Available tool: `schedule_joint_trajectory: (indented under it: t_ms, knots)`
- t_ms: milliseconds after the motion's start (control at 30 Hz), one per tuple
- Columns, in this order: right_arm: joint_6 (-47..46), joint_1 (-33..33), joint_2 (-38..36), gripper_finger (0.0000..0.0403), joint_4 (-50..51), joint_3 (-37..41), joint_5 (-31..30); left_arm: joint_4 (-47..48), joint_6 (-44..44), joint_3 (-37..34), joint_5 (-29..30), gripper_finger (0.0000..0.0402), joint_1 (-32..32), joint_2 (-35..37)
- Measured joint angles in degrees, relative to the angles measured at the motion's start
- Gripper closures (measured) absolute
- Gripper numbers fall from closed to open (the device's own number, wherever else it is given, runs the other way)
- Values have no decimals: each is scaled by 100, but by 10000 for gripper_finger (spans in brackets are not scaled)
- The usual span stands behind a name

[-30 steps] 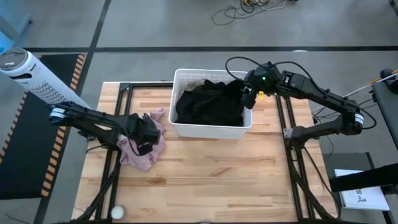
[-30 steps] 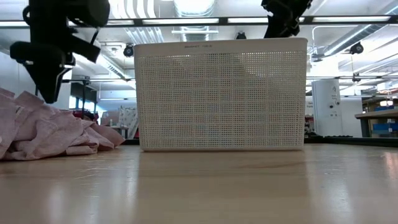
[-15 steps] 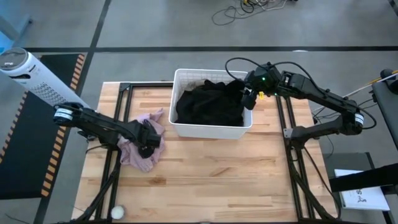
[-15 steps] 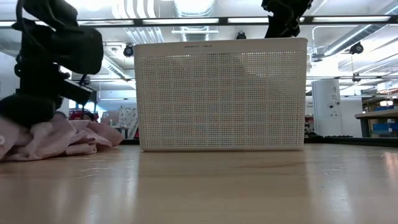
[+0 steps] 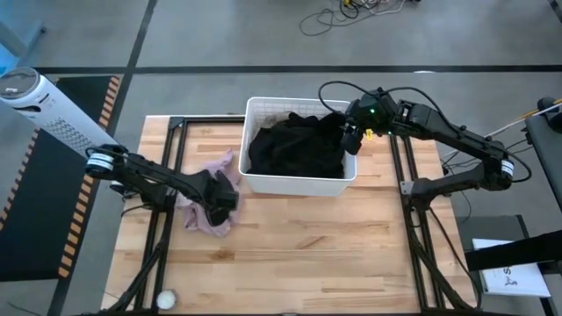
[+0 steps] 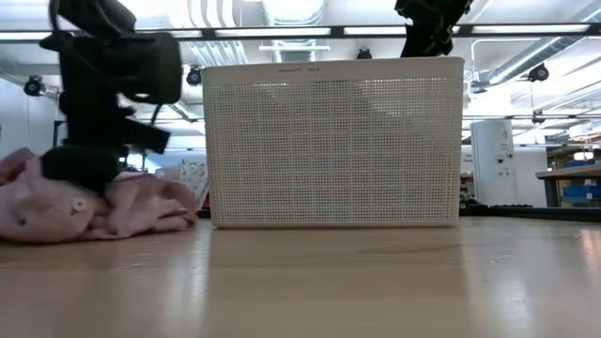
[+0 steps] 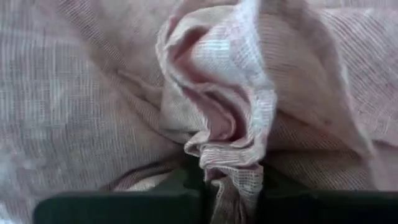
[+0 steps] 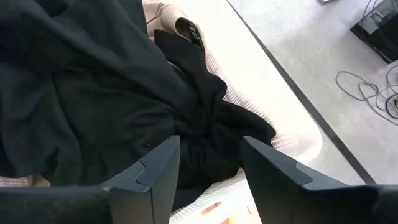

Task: Sort clothes
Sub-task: Put the pink shirt into the white laundry bin

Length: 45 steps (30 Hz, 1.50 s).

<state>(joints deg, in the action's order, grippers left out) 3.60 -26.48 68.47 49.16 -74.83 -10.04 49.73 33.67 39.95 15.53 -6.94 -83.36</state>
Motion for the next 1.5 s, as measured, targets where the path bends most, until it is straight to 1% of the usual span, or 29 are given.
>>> schedule_joint_trajectory:
  t_ms: [33, 100, 267, 400, 533, 667, 767, 967, 1033, 1133, 1300, 1433, 1500]
  knots:
    - [0, 0, 0, 249, 3, 0, 0, -96, -68, 80, 8, 377, 2, -18]
    - [-2, 0, 0, 257, 8, 0, 0, -176, -114, 307, 126, 377, -26, -68]
    - [-2, 0, -3, 278, 35, 0, -1, 781, -110, 1134, 625, 377, -308, 63]
    - [0, 0, -11, 295, 40, 0, -2, 2119, 199, 2083, 1139, 378, -646, 243]
    - [0, 0, -13, 310, 40, 0, -2, 3100, 563, 3131, 1496, 378, -1030, 490]
    - [0, 0, -13, 324, 37, 0, -2, 3629, 722, 4249, 2017, 378, -1295, 704]
    - [14, 0, -13, 335, 34, 0, -2, 3735, 533, 5087, 2483, 378, -1351, 825]
    - [44, 0, -13, 355, 19, 0, -4, 3710, -440, 6657, 3330, 378, -1350, 852]
    - [58, 0, -15, 360, -51, 0, -4, 3612, -859, 7145, 3616, 378, -1350, 796]
    - [73, 0, -35, 362, -104, 0, -3, 3321, -1529, 7802, 3880, 378, -1349, 681]
    - [82, 0, -91, 354, -201, 0, -2, 2190, -2968, 8539, 3975, 378, -1340, 503]
    - [91, 0, -189, 345, -288, 0, 16, 1091, -4181, 8879, 3980, 378, -1328, 358]
    - [90, 0, -257, 343, -326, -5, 118, 591, -4698, 9012, 3978, 378, -1307, 269]
